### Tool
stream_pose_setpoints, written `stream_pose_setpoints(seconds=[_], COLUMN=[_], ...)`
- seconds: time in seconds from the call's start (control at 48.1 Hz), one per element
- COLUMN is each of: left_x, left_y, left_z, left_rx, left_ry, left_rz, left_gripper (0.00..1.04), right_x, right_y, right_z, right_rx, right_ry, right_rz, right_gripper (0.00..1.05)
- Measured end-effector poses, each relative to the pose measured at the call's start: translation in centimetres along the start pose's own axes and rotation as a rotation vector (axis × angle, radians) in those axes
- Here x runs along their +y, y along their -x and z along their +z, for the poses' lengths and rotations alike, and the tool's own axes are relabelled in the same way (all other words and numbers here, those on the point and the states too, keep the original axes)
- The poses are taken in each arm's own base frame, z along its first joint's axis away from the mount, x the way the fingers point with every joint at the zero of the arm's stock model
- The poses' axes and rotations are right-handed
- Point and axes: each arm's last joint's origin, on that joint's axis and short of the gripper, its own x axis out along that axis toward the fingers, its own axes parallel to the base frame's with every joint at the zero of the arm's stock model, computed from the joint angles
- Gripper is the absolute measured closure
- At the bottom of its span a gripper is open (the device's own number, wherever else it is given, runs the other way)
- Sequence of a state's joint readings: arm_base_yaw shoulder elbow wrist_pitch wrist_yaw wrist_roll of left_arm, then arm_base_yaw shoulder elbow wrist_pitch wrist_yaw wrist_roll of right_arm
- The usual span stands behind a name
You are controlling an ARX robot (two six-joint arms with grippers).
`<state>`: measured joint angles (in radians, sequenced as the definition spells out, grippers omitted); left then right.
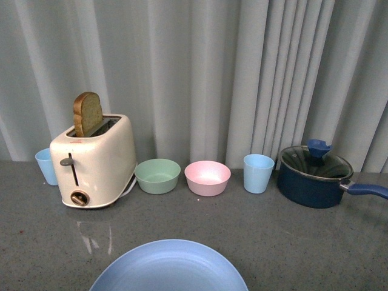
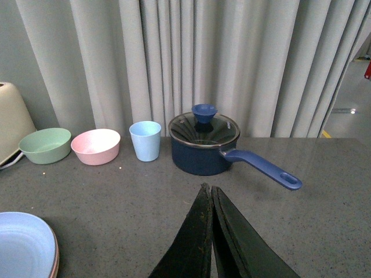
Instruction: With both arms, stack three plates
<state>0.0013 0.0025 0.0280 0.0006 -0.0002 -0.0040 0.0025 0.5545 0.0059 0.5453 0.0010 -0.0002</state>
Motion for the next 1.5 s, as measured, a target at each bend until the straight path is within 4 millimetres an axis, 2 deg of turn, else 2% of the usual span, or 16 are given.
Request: stream_pose_setpoints(seconds=[1.165, 1.29, 1.436, 1.498], left_x=[0.0, 0.0, 0.0, 0.0], left_y=[0.0, 0.0, 0.0, 0.0], left_z=[0.0, 0.0, 0.0, 0.0], left_rx=[0.000, -0.001, 0.000, 0.000], left_ry=[0.000, 0.000, 0.000, 0.000], left_rz=[0.000, 0.000, 0.000, 0.000], left_gripper=[0.07, 0.07, 0.07, 0.07], right_x=[0.0, 0.0, 0.0, 0.0], right_y=[3.5, 3.5, 3.5, 3.5], right_z=[0.0, 0.0, 0.0, 0.0], right_rx=[-0.006, -0.006, -0.006, -0.006], right_ry=[0.000, 0.001, 0.001, 0.001], right_rz=[0.002, 0.002, 0.002, 0.002], right_gripper=[1.02, 0.79, 0.43, 0.33])
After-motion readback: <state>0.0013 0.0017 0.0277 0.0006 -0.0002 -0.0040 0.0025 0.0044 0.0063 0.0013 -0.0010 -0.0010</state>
